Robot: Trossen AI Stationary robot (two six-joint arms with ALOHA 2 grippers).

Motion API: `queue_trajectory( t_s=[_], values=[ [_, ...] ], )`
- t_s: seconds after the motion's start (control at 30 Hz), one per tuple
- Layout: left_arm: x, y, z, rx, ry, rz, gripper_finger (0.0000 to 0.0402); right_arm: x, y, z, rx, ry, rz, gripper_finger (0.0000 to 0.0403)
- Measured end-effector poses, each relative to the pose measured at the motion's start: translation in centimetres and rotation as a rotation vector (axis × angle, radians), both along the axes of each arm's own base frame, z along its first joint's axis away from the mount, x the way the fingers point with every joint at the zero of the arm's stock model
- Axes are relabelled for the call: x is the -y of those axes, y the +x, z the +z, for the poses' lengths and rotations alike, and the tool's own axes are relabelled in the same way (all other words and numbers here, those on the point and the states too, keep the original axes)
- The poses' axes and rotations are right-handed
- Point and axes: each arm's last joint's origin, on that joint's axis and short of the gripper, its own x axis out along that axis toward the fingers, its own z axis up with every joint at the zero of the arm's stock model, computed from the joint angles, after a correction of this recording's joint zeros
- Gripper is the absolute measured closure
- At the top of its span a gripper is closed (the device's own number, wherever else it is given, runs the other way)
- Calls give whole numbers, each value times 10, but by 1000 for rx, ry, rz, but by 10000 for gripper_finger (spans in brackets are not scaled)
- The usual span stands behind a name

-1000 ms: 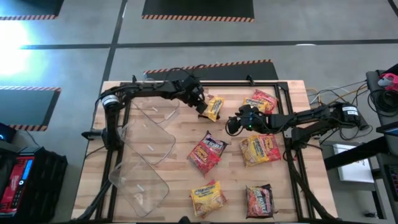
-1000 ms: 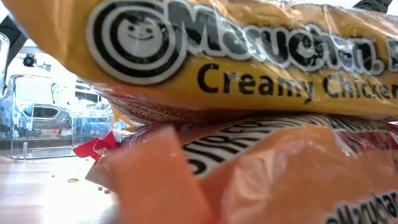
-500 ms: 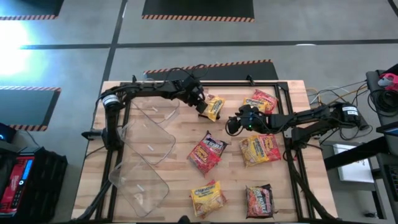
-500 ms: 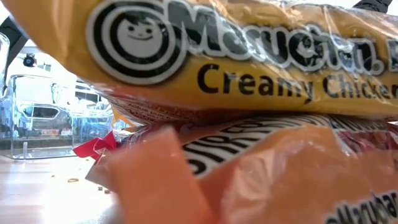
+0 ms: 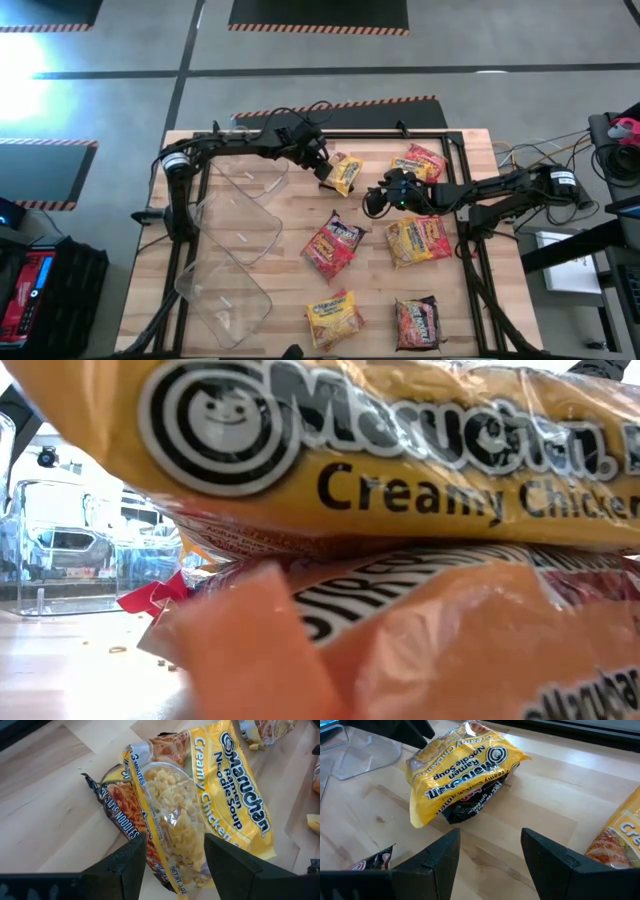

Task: Sort Maruchan noodles
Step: Put the yellow noodles pack into the top transparent bin

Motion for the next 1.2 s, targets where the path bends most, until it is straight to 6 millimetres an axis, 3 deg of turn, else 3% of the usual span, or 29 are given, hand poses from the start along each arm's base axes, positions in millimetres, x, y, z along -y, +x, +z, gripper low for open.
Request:
queue_trajectory(
  t_s=[0.63,0.97,1.2],
  values=[
    [7,0,-8,-9,17,-8,219,0,0,0,0,0,0,202],
    [4,3,-8,29,19,20,164,0,0,0,0,0,0,202],
    [-1,6,-14,55,-6,66,159,0,0,0,0,0,0,202]
  ],
)
